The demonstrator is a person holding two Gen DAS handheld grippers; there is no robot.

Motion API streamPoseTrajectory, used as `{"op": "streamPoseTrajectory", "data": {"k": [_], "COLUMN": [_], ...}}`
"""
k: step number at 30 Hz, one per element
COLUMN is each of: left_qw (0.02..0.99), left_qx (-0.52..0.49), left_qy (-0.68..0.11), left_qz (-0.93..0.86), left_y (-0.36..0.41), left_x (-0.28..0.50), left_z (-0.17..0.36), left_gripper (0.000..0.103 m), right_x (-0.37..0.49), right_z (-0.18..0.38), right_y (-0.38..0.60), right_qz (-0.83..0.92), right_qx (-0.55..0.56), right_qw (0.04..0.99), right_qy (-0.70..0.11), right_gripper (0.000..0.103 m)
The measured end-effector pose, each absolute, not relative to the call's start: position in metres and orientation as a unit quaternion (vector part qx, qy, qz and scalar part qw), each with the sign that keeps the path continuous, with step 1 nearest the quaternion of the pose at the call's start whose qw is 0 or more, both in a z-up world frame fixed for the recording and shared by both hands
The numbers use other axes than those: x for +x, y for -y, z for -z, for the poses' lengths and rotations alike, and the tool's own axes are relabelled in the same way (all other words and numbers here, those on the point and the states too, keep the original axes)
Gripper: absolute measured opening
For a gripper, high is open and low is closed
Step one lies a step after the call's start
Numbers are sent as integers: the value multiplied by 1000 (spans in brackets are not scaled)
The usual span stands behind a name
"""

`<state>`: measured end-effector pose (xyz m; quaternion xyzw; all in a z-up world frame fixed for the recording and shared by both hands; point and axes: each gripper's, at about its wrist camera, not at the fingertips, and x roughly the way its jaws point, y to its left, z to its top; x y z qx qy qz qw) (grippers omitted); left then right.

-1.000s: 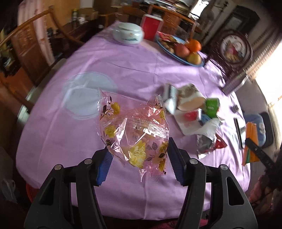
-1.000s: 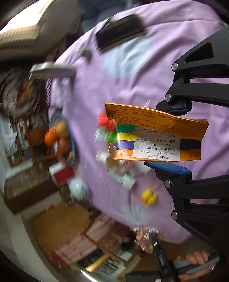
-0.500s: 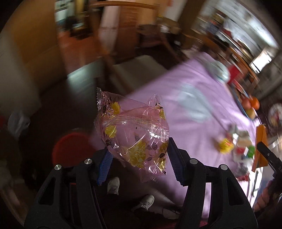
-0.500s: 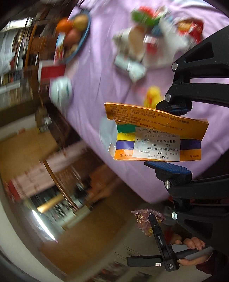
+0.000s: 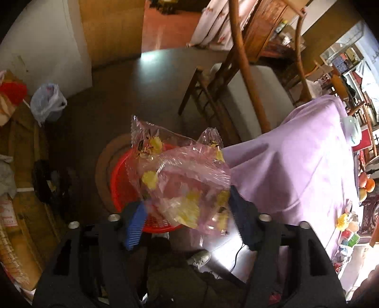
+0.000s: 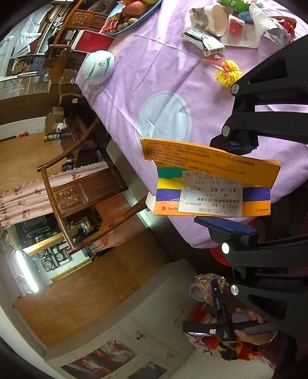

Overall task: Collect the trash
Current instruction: 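Carry the bag and ticket in both grippers over the red wastebasket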

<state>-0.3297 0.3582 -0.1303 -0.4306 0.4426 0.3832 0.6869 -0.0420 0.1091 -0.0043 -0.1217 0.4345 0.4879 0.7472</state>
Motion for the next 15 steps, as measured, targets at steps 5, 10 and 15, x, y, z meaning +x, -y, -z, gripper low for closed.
{"op": "streamPoseTrajectory", "data": {"k": [5, 10, 15], "left_qw": [672, 659, 660], "left_qx": [-433, -448, -449], "left_qy": [-460, -459, -471], "left_qz": [-388, -392, -376], "left_y": [-370, -376, -375], "left_x": [-323, -334, -331], "left_z": [138, 143, 149], "left_gripper": [89, 90, 93], "right_x": [-49, -61, -79], "right_z": [10, 17, 17], "right_y": [-129, -150, -173], "right_qz": [-484, -497, -522], "right_qx": [-137, -148, -166], "right_qw": [745, 730, 713], "right_qy": [-439, -445, -438], "right_gripper": [45, 45, 45]}}
